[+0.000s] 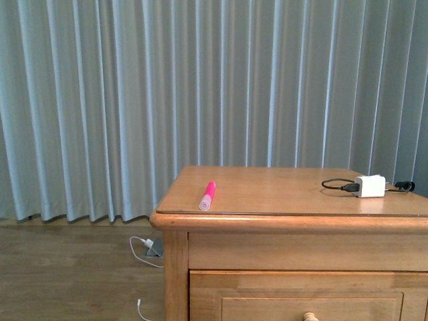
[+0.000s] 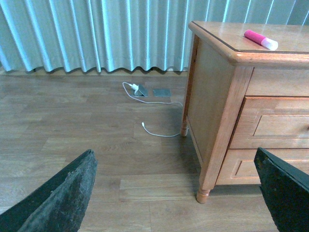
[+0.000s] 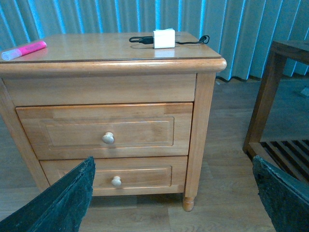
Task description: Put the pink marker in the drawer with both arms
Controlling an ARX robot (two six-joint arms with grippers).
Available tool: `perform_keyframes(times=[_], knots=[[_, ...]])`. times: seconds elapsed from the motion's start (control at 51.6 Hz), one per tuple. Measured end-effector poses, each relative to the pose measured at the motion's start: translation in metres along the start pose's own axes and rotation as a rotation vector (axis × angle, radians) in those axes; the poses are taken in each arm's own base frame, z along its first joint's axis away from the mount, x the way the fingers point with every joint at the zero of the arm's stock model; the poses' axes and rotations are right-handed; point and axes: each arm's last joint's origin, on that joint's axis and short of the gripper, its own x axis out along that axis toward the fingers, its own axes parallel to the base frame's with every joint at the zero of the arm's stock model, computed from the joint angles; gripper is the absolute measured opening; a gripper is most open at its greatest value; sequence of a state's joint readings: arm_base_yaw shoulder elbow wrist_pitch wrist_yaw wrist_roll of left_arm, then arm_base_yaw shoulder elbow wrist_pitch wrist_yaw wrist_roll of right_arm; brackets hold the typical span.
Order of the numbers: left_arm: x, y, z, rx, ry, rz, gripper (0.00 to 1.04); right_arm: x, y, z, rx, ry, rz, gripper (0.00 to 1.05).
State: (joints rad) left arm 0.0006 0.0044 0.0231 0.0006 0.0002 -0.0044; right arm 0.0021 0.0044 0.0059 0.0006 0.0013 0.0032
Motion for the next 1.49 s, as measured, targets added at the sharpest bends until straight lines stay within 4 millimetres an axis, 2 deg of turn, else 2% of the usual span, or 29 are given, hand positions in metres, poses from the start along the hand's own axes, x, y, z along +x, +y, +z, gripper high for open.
perform_keyframes(times=[0.659, 0.776, 0.834, 0.95, 1.105, 1.28, 1.493], knots=[[0.000, 0.000, 0.000, 0.000, 0.000, 0.000, 0.99, 0.000, 0.000, 0.000, 0.000, 0.002, -0.001, 0.96], [0.000, 0.000, 0.000, 0.000, 0.000, 0.000, 0.99, 0.003, 0.000, -0.003, -0.004, 0.230, -0.043, 0.96], [0.000, 0.000, 0.000, 0.000, 0.000, 0.000, 0.99, 0.009, 0.002, -0.004, 0.000, 0.280, -0.022, 0.96], [0.000, 0.000, 0.000, 0.000, 0.000, 0.000, 0.99, 0.026, 0.005, 0.002, 0.013, 0.324, 0.007, 0.96], [0.000, 0.000, 0.000, 0.000, 0.000, 0.000, 0.99, 0.065, 0.015, 0.004, 0.031, 0.404, 0.053, 0.96], [0.000, 0.000, 0.000, 0.000, 0.000, 0.000, 0.99, 0.119, 0.043, -0.004, 0.004, 0.509, 0.110, 0.96], [0.000, 0.000, 0.000, 0.000, 0.000, 0.000, 0.99, 0.181, 0.075, -0.011, -0.022, 0.530, 0.118, 0.96]])
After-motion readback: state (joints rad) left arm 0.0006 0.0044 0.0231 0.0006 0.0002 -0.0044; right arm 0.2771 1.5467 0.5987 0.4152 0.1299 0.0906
